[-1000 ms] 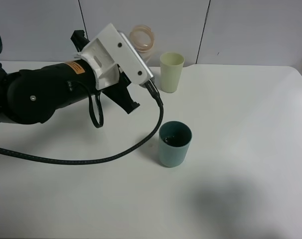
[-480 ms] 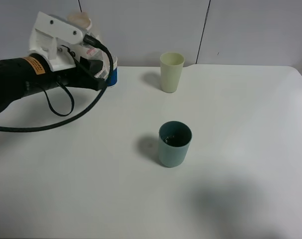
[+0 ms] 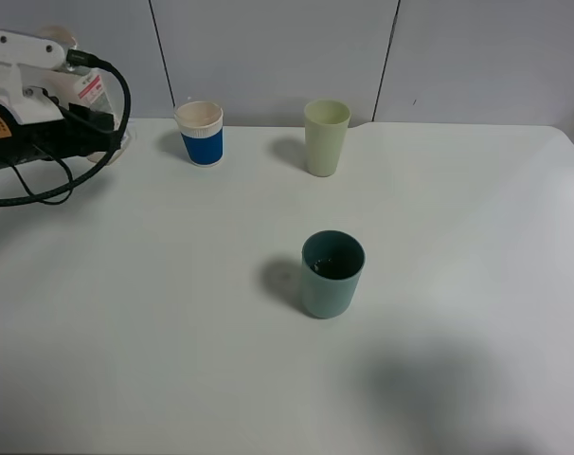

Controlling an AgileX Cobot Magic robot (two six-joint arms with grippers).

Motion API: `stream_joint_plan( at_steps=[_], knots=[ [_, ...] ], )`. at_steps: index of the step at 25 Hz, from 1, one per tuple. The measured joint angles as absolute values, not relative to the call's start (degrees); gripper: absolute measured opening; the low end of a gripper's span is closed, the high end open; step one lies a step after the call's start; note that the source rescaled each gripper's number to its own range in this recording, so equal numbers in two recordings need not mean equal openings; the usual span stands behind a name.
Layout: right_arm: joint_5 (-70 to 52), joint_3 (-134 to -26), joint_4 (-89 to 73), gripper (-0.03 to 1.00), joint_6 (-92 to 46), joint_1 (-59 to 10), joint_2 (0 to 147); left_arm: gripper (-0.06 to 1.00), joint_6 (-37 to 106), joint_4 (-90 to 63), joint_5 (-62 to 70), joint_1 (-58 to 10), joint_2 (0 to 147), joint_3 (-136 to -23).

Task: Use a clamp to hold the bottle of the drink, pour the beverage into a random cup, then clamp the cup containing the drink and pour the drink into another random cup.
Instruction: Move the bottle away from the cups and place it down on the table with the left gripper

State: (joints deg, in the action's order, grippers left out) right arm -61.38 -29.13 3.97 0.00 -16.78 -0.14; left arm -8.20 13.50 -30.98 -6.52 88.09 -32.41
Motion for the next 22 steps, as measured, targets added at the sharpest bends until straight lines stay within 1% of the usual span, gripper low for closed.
stream_joint_plan(
  at_steps=[4, 9, 11, 18, 22],
  knots=[
    [-61.38, -29.13, 3.97, 0.74, 0.0, -16.78, -0.14, 0.01, -9.27, 13.77, -31.19, -3.43, 88.03, -29.14],
    [-61.38, -29.13, 3.97, 0.74, 0.0, -16.78, -0.14, 0.01, -12.38, 17.25, -33.39, -1.68, 88.08, -26.42],
    [-61.38, -29.13, 3.97, 0.74, 0.0, -16.78, -0.14, 0.01, -14.21, 18.91, -36.91, -0.51, 89.48, -24.87],
    [-61.38, -29.13, 3.97, 0.74, 0.0, -16.78, -0.14, 0.01, -14.29, 19.32, -45.05, 0.55, 96.05, -22.76],
    [-61.38, -29.13, 3.97, 0.74, 0.0, -16.78, -0.14, 0.01, -12.62, 19.5, -47.01, 0.55, 98.53, -22.76]
  ],
)
